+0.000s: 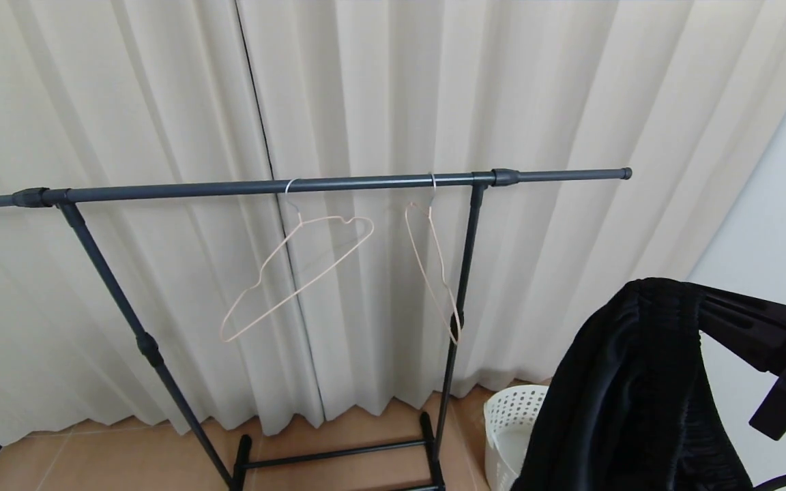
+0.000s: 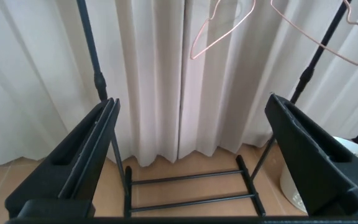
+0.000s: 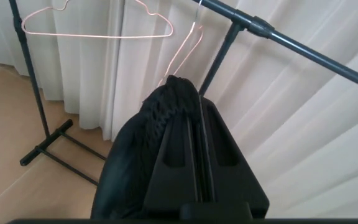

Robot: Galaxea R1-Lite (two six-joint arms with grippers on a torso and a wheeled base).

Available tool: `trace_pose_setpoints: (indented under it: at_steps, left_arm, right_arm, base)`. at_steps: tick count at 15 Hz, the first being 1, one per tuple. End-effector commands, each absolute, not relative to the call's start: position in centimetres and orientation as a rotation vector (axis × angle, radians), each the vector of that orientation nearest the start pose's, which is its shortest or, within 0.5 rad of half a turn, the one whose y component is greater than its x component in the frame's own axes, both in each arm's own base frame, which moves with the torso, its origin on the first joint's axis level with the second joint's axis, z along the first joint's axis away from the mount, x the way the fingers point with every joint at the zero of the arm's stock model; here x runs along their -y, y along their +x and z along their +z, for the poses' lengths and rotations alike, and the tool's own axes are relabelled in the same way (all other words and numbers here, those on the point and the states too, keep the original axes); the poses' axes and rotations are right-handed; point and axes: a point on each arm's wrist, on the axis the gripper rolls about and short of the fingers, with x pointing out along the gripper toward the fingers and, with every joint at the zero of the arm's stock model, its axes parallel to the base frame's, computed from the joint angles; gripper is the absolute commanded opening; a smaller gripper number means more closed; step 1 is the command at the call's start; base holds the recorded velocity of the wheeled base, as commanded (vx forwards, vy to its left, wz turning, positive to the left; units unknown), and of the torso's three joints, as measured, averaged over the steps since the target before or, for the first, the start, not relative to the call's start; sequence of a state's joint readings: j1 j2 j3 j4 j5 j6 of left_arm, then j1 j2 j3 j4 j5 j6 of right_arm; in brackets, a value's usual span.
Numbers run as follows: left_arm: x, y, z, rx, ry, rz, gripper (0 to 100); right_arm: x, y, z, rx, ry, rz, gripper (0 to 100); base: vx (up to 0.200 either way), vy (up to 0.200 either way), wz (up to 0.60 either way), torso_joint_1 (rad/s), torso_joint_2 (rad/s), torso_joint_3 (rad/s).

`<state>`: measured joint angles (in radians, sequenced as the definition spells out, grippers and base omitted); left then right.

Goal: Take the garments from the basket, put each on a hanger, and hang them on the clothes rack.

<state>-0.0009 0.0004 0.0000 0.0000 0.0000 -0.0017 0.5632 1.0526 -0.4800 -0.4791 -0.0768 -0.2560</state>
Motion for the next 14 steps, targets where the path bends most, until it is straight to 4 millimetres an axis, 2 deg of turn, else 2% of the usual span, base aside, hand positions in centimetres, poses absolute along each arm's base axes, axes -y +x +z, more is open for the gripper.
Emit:
trace_pose_setpoints:
  at_steps: [1,3,9,10,12,13,14]
  left_arm:
    - [0.0,-2.3,7.5,0.000,-0.002,0.000,100]
    - [0.0,-2.3,7.5,0.000,0.000,-0.002,100]
    - [0.1,-2.3,7.5,-0.007,0.023,-0.040,100]
    - [0.1,-1.3,7.9,-0.146,0.067,-0.067,100]
    - [0.2,0.0,9.2,-0.266,0.131,-0.095,100]
    - [0.3,1.6,11.1,-0.339,0.114,-0.157,100]
    - [0.4,2.2,11.9,-0.353,0.091,-0.185,100]
  right_arm:
    - [-7.4,12.0,22.0,-0.026,-0.280,0.493,0]
    - [-7.4,12.0,21.9,-0.026,-0.280,0.493,0]
    - [-7.4,12.1,22.1,-0.029,-0.285,0.485,0]
    - [-8.1,13.1,21.8,-0.074,-0.293,0.494,0]
    - [-9.6,14.9,21.5,-0.140,-0.246,0.512,0]
    - [-11.3,16.4,21.8,-0.182,-0.174,0.539,0]
    - [-12.0,16.7,22.0,-0.195,-0.160,0.556,0]
  base:
    - [0.000,0.000,0.60,0.012,0.00,0.012]
    - [0.000,0.000,0.60,0.005,0.00,0.000]
    - [0.000,0.000,0.00,0.000,0.00,0.000]
    - [0.000,0.000,0.00,0.000,0.00,0.000]
    - [0.000,0.000,0.00,0.000,0.00,0.000]
    - [0.000,0.000,0.00,0.000,0.00,0.000]
    - [0.000,0.000,0.00,0.000,0.00,0.000]
